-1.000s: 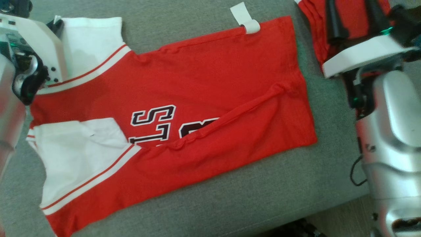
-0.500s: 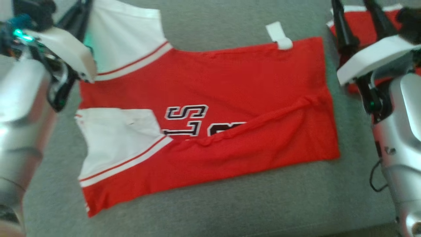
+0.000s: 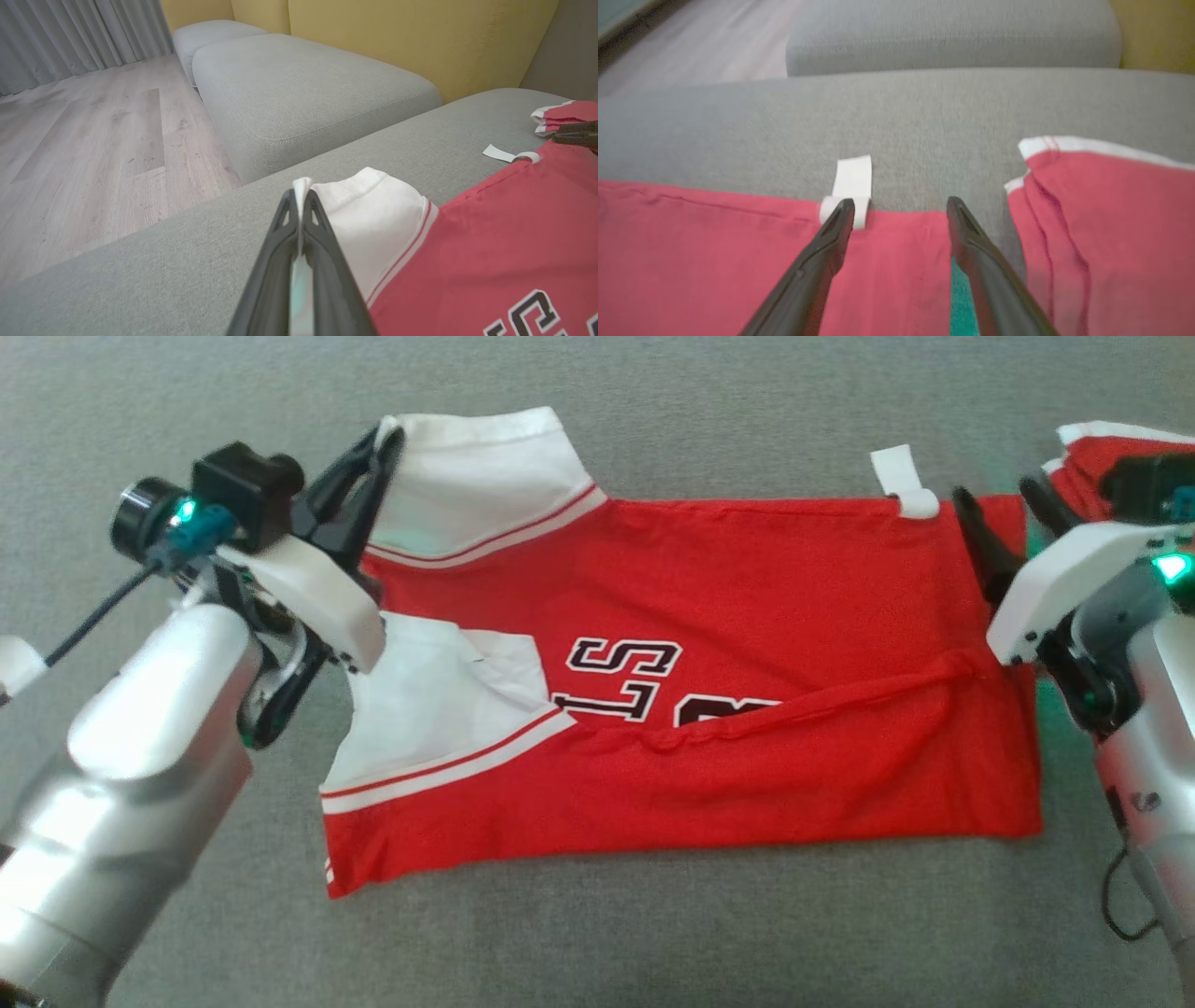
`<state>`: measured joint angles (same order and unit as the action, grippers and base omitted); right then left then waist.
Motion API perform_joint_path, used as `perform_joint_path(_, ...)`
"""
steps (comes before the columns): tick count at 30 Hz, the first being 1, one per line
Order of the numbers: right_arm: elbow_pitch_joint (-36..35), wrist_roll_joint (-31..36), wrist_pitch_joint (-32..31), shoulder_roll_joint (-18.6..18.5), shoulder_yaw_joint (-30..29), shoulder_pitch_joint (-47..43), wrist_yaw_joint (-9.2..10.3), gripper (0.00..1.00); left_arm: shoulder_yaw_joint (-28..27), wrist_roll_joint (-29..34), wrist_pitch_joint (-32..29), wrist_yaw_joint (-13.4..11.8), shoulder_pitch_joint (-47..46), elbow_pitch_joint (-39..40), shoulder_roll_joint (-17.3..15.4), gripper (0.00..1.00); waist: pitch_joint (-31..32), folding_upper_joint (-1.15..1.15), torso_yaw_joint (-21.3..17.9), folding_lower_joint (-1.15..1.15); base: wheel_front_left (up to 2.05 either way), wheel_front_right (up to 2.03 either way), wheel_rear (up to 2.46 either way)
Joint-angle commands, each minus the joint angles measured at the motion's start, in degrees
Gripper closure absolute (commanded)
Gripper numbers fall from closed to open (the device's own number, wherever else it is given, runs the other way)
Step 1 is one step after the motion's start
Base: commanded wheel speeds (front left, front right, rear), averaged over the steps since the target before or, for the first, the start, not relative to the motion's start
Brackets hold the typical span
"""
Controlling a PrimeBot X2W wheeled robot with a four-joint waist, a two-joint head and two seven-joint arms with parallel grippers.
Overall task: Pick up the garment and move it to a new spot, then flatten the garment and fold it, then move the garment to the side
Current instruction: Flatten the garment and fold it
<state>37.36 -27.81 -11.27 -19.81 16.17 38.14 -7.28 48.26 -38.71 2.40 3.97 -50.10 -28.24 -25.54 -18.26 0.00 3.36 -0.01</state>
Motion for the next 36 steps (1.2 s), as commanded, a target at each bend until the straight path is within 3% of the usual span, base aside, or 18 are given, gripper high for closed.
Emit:
perform_joint_path(1,-0.66,-0.48,-0.52,-1.10,0.77,0.99,-0.21,0.00,-1.81,0.19,-0.37,-0.52,-1.17,2.01,-2.71,1.00,-0.08,0.00,0.47,0.01,0.00,0.00,0.00)
perform_joint_path(17,11.47,0.00,-0.25,-1.55,4.06,6.90,-0.21,0.00,-1.24,-0.30,-3.13,-2.68,0.07,8.81,-4.37,1.00,-2.12,0.00,1.78,0.01,0.00,0.00,0.00)
perform_joint_path(18,11.95,-0.09,-0.37,-1.59,4.42,7.42,-0.21,0.67,-1.25,-0.32,-3.23,-2.73,-0.06,8.81,-4.40,1.00,-2.26,0.00,1.76,0.01,0.00,0.00,0.00)
perform_joint_path(19,12.17,-0.24,-0.30,-1.65,4.85,8.03,-0.21,1.00,-1.28,-0.36,-3.33,-2.74,-0.25,8.73,-4.43,1.00,-2.39,0.00,1.70,0.01,0.00,0.00,0.00)
perform_joint_path(36,8.38,-7.11,6.47,-1.39,8.10,21.74,-0.21,1.00,-6.48,-1.43,-0.65,-3.38,-10.32,-2.72,-5.15,1.00,-4.70,0.00,-1.45,0.01,0.00,0.00,0.00)
